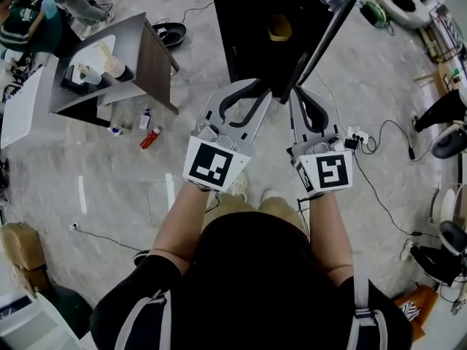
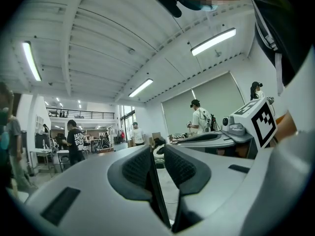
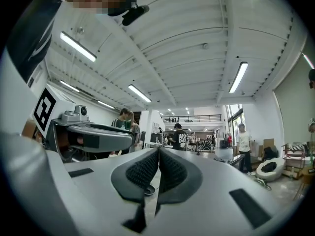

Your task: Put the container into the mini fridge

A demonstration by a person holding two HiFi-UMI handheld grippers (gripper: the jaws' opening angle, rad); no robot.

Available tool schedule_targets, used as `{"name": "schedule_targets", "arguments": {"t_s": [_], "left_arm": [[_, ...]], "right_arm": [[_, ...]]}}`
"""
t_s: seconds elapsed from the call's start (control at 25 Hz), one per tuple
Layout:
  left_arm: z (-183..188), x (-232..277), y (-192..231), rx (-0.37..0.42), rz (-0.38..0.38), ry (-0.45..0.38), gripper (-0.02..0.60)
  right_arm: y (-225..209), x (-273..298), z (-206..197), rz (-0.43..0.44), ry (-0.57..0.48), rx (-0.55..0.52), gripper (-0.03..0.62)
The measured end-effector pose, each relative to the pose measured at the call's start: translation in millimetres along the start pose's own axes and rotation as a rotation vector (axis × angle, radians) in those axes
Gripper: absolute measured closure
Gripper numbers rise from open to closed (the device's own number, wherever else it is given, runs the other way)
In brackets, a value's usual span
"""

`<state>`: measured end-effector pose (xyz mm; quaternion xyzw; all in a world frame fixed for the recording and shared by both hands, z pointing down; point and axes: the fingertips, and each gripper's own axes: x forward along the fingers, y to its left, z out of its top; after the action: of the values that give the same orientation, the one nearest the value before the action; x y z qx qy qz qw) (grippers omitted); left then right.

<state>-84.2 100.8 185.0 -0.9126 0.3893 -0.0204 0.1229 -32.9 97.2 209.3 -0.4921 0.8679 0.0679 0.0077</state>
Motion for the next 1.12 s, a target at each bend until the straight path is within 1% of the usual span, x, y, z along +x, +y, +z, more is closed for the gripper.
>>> {"name": "schedule_targets", "arguments": {"t_s": [0.08,0.2,0.28,0.32,0.36,0.44,0.6,0.72,0.88,0.96,1.04,1.12], "left_arm": [[3.6,-1.4,-12.4,0.002,0.023,0.01,0.483],[7.5,-2.9,-39.0,0.008,0.046,0.05,0.484],[14.2,-4.1,-57.3,-0.007,0.064,0.047,0.494],[17.0,-6.2,-65.5,-0.01,0.072,0.042,0.543],[20.2,-8.9,-73.0,-0.01,0.079,0.028,0.557],[24.8,-14.1,-87.8,-0.004,0.095,0.01,0.558],[30.3,-16.9,-115.0,0.013,0.114,0.02,0.558],[34.2,-18.8,-124.9,0.011,0.122,0.018,0.558],[40.4,-20.6,-131.2,-0.016,0.153,-0.002,0.558],[42.6,-19.2,-137.5,0.007,0.15,0.002,0.558],[40.6,-19.2,-143.5,0.044,0.143,0.032,0.558],[41.5,-19.9,-145.5,0.05,0.149,0.035,0.558]], "right_arm": [[-1.8,-12.8,3.9,0.022,-0.001,-0.007,0.557],[-10.7,-39.7,8.7,0.045,-0.001,-0.032,0.557],[-16.7,-58.5,10.8,0.057,-0.006,-0.037,0.557],[-18.0,-66.7,11.3,0.064,-0.01,-0.037,0.557],[-18.3,-74.2,11.3,0.072,-0.015,-0.037,0.557],[-19.2,-88.3,10.5,0.087,-0.026,-0.034,0.557],[-24.7,-112.7,9.4,0.108,-0.034,-0.022,0.557],[-23.1,-123.3,10.6,0.113,-0.036,-0.019,0.557],[-18.4,-135.5,13.5,0.121,-0.042,-0.019,0.557],[-18.8,-141.5,15.4,0.119,-0.046,-0.028,0.557],[-18.6,-146.3,18.4,0.111,-0.046,-0.062,0.557],[-17.8,-148.8,22.5,0.102,-0.046,-0.09,0.558]]}}
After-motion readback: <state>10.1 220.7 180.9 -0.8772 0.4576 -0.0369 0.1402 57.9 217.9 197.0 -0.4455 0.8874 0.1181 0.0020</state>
